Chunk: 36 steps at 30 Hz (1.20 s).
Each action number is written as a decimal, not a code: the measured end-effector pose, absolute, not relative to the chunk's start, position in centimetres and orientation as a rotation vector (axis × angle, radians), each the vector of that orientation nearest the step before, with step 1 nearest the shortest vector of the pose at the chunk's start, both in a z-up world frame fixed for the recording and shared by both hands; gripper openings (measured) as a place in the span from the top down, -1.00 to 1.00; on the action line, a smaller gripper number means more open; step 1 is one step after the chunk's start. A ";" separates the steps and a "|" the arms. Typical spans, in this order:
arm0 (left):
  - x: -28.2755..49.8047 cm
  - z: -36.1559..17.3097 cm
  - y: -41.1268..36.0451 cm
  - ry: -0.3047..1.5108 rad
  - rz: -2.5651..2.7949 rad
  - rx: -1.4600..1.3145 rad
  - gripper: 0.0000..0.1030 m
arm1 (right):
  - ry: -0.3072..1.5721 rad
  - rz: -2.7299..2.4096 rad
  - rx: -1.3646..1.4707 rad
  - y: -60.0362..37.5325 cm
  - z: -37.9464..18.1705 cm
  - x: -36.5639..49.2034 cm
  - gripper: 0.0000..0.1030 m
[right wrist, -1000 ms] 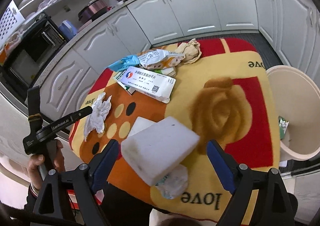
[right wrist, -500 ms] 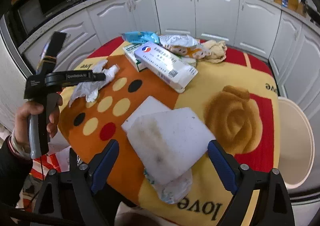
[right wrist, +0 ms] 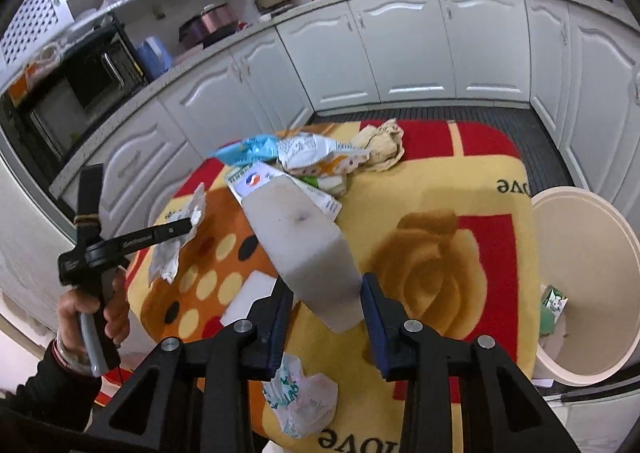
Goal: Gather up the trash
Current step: 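Grasp the white tissues with the left tool while the right tool grasps the white sponge, then move both tools over the bin and release the tissues and sponge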
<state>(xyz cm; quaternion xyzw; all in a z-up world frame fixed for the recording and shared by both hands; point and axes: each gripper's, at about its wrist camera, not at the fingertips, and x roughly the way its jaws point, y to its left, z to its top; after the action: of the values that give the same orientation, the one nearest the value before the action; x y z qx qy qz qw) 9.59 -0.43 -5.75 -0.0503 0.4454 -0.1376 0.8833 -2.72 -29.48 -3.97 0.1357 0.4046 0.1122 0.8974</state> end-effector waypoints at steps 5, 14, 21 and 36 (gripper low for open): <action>8.0 -3.1 -2.7 0.878 -0.349 -0.076 0.66 | 0.811 0.218 0.295 -30.2 -3.1 -3.3 0.36; 5.8 -1.2 -8.9 0.833 -0.423 0.017 0.66 | 0.771 0.145 0.291 -32.7 -2.0 -4.7 0.36; 4.5 -0.4 -14.3 0.803 -0.501 0.096 0.66 | 0.745 0.058 0.312 -36.2 -1.7 -5.9 0.36; 3.9 -0.8 -24.3 0.810 -0.625 0.193 0.66 | 0.748 -0.114 0.361 -43.6 -2.6 -8.5 0.36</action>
<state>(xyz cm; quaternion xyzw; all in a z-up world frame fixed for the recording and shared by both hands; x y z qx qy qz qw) 3.91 -24.25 -0.78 0.0923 0.3872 -0.2986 0.8674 -8.47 -43.63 -2.56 0.1751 0.3631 -0.0554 0.9135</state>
